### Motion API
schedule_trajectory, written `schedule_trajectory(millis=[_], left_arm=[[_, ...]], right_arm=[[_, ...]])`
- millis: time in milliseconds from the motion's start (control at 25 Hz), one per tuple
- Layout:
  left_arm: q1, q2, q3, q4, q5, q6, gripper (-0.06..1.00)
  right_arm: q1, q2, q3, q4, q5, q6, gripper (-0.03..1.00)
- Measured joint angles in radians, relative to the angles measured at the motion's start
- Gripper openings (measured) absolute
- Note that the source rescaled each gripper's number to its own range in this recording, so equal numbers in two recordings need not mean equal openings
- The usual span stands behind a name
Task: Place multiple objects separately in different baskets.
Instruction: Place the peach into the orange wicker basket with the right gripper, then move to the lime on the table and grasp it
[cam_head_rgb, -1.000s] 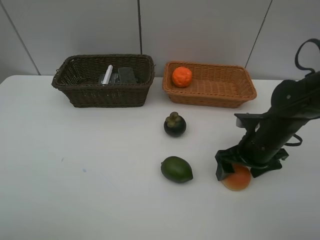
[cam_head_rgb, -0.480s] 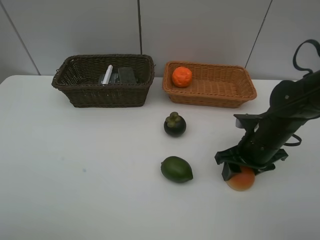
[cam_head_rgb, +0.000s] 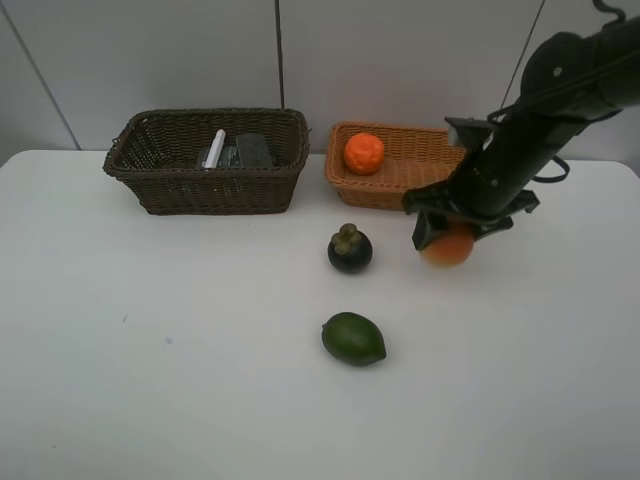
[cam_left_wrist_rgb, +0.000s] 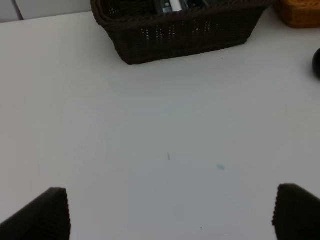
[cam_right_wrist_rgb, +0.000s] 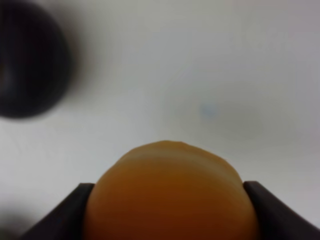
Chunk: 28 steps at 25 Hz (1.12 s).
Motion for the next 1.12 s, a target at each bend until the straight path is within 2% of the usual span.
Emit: schedule_trajectory(millis=[200,520,560,640,680,720,760,840,1000,1120], left_arm=[[0.0,0.0,0.0,0.0,0.0,0.0,1.0],[0.0,0.0,0.0,0.0,0.0,0.0,1.0],[0.0,0.0,0.0,0.0,0.0,0.0,1.0],[0.0,0.0,0.0,0.0,0.0,0.0,1.0],[0.0,0.0,0.0,0.0,0.0,0.0,1.0],[0.0,0.0,0.0,0.0,0.0,0.0,1.0],[0.0,0.0,0.0,0.0,0.0,0.0,1.0],[0.0,0.0,0.0,0.0,0.0,0.0,1.0],[0.0,0.0,0.0,0.0,0.0,0.0,1.0],[0.0,0.0,0.0,0.0,0.0,0.0,1.0]], right_arm=[[-0.051,0.078,-0.28,-0.123,0.015,0.033,0.01],[-0.182,0.364,-0.635,-0.148,0.038,0.045,0.01],[-0.186,0.392,-0.664,-0.15,0.05,0.045,0.06],[-0.186,0.436,-0.72,-0.168,0.078,0.045,0.42],[-0.185,0.452,-0.736,-0.174,0.094,0.045,0.65],[-0.184,0.462,-0.749,-0.18,0.112,0.045,0.79],[-0.184,0.467,-0.755,-0.186,0.127,0.045,0.87],[-0.184,0.467,-0.758,-0.193,0.155,0.046,0.95],[-0.184,0.455,-0.759,-0.196,0.221,0.05,0.99],[-0.184,0.413,-0.759,-0.162,0.296,0.051,1.0]])
